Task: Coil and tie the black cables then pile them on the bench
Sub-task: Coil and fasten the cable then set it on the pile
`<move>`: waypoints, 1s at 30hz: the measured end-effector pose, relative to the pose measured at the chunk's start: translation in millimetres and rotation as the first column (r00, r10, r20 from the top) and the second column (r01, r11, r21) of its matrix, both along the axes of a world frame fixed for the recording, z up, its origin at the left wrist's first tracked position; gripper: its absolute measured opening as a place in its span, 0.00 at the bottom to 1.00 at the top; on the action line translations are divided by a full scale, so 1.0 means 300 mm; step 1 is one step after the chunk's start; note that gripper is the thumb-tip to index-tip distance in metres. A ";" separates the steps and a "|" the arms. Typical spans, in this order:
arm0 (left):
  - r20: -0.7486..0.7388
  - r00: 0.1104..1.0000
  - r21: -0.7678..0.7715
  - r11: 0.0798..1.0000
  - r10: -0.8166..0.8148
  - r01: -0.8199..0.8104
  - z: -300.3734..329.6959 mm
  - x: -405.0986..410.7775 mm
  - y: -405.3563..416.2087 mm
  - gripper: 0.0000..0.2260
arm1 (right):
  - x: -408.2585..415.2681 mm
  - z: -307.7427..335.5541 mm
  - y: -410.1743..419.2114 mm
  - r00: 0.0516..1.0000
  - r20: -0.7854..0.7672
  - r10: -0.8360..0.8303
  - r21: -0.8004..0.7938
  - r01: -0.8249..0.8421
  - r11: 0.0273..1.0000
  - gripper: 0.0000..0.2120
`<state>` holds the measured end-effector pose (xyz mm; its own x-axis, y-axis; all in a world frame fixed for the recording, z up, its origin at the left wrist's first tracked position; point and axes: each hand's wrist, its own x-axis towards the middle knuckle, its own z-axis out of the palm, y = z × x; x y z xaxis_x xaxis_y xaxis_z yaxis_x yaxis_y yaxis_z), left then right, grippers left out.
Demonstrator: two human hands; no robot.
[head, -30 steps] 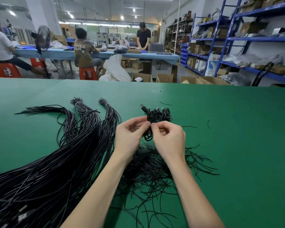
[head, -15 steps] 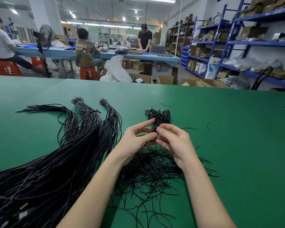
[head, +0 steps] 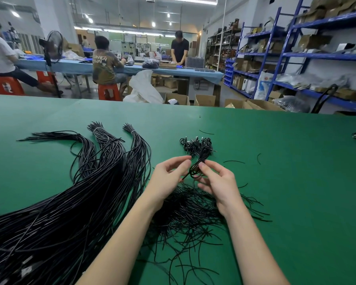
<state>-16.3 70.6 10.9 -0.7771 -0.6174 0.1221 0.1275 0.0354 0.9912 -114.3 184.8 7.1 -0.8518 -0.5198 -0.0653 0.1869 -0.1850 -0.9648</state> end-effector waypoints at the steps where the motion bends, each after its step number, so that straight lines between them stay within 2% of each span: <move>1: 0.011 0.999 0.014 0.999 0.038 -0.038 0.001 0.002 -0.010 0.07 | -0.006 -0.004 -0.001 1.000 0.009 -0.008 0.001 0.008 1.000 0.07; 5: 0.044 0.989 0.097 0.984 0.144 -0.148 0.001 0.009 -0.046 0.06 | -0.055 -0.001 -0.040 0.999 0.039 -0.009 -0.005 0.009 1.000 0.06; 11: 0.056 0.989 0.165 0.976 0.136 -0.144 0.000 0.016 -0.080 0.06 | -0.224 0.058 -0.193 1.000 -0.016 0.020 0.101 -0.018 0.995 0.15; 15: 0.064 0.990 0.182 0.974 0.124 -0.134 -0.007 0.017 -0.094 0.05 | -0.335 0.081 -0.304 1.000 -0.007 -0.028 0.192 0.029 0.981 0.18; 17: 0.067 0.991 0.184 0.975 0.116 -0.127 -0.012 0.020 -0.098 0.05 | -0.367 0.065 -0.337 0.994 -0.071 -0.082 0.322 0.101 0.941 0.18; 20: 0.072 0.992 0.183 0.976 0.105 -0.117 -0.013 0.020 -0.103 0.05 | -0.396 0.022 -0.340 0.961 -0.233 -0.147 0.499 0.248 0.830 0.19; 24: 0.086 0.993 0.171 0.981 0.082 -0.096 -0.015 0.020 -0.101 0.06 | -0.395 -0.016 -0.313 0.924 -0.350 -0.155 0.511 0.327 0.795 0.15; 30: 0.126 0.991 0.172 0.983 0.044 -0.065 -0.021 0.018 -0.084 0.06 | -0.368 -0.022 -0.257 0.849 -0.527 -0.036 0.562 0.380 0.734 0.15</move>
